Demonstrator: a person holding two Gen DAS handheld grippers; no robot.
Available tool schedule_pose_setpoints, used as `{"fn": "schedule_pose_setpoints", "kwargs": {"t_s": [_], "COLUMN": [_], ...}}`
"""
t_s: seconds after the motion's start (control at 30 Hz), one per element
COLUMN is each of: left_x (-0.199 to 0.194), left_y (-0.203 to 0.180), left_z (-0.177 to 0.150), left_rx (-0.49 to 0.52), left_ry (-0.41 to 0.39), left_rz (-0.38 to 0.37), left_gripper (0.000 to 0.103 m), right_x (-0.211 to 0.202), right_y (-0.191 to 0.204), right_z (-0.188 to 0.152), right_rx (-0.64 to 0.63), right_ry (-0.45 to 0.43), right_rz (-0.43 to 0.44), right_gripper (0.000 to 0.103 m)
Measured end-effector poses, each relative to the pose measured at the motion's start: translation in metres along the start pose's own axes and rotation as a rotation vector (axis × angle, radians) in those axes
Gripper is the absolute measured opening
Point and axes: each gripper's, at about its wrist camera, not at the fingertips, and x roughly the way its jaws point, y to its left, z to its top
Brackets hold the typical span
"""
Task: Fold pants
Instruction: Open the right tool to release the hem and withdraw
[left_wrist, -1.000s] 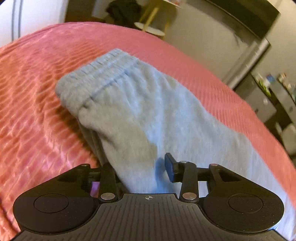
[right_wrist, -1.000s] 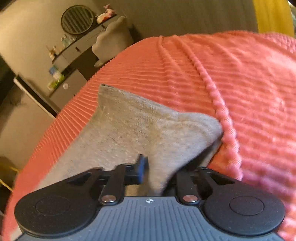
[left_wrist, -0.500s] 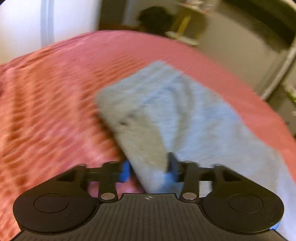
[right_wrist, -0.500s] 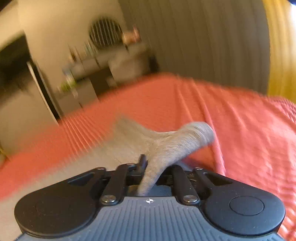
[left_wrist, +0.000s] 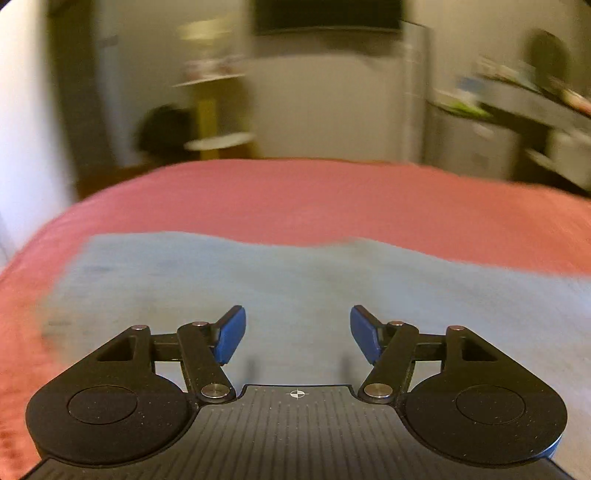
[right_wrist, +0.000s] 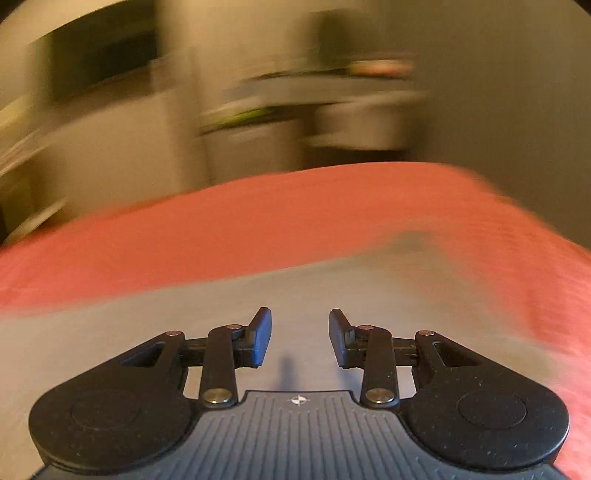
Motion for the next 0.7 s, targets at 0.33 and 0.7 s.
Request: {"fn": "schedule_pose_setpoints", "kwargs": {"t_s": [0.33, 0.7], "left_x": [0.091, 0.05], "left_y": [-0.075, -0.026], "left_z": [0.012, 0.001], "left_rx": [0.148, 0.075], "left_ry": [0.001, 0.044], "left_rz": [-0.008, -0.068], "left_gripper": [0.079, 0.079], "right_x": [0.087, 0.06], "right_y": [0.081, 0.035], "right_z": [0.008, 0.01], "right_rx": [-0.191, 0.112], "right_ry": [0.003, 0.12], "right_rz": [0.096, 0.226], "right_gripper": [0.035, 0.038]}}
